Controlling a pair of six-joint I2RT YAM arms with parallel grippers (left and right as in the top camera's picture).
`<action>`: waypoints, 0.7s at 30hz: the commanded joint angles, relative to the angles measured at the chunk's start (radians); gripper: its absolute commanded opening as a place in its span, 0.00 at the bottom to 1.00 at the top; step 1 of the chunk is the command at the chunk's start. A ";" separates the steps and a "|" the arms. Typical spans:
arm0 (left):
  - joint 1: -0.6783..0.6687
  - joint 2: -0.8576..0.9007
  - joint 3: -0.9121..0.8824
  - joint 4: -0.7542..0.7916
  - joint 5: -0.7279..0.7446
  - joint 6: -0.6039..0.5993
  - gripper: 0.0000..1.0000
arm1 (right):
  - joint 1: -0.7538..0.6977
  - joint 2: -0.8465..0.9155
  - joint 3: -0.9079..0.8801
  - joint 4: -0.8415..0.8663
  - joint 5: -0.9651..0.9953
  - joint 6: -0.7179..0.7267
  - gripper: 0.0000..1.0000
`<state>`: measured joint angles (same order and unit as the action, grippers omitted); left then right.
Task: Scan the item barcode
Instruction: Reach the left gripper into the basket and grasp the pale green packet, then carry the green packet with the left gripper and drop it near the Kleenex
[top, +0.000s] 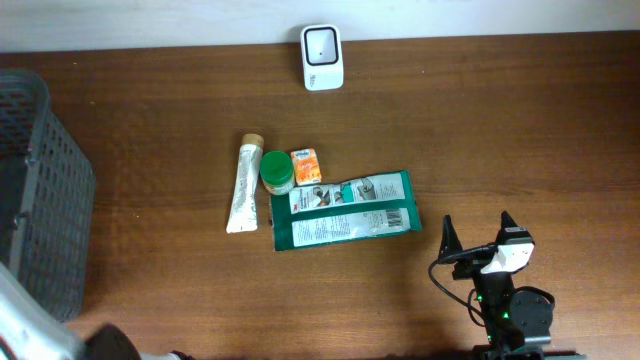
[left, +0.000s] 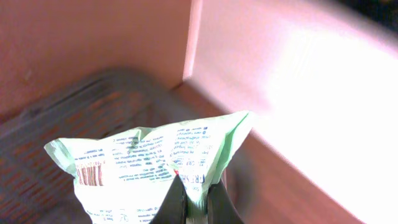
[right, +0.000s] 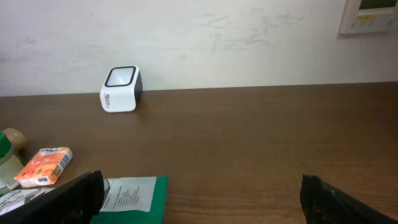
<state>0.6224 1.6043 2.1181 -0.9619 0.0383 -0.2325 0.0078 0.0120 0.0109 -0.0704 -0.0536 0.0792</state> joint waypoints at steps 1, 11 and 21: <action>-0.138 -0.067 0.002 -0.005 0.067 -0.013 0.00 | -0.002 -0.008 -0.005 -0.004 -0.002 0.006 0.98; -0.607 -0.014 -0.049 -0.050 0.070 -0.013 0.00 | -0.002 -0.008 -0.005 -0.004 -0.002 0.006 0.98; -0.979 0.249 -0.089 -0.041 0.005 -0.013 0.00 | -0.002 -0.008 -0.005 -0.004 -0.003 0.006 0.99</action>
<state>-0.2642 1.7706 2.0365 -1.0115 0.0925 -0.2390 0.0078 0.0120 0.0109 -0.0704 -0.0536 0.0799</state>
